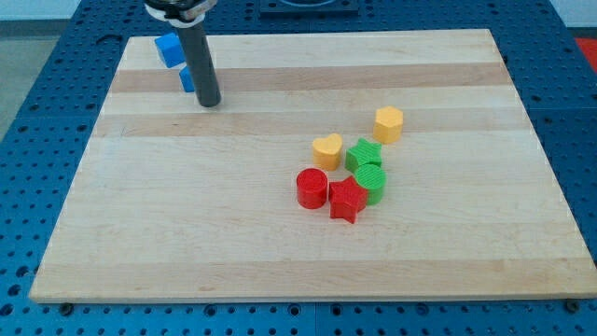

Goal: Move your arm to right side of the yellow hexagon

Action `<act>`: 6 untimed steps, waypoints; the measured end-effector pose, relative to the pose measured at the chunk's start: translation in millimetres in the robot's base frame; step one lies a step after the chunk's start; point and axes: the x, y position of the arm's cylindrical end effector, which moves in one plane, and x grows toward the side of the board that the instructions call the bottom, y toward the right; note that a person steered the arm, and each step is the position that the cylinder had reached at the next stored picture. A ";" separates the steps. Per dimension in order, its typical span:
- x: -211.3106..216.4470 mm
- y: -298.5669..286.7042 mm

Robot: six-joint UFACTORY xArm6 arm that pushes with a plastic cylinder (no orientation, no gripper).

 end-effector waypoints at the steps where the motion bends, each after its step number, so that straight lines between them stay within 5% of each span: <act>1: -5.3 43.9; 2: -6.0 45.9; 4: -33.9 216.7; 6: -1.4 371.9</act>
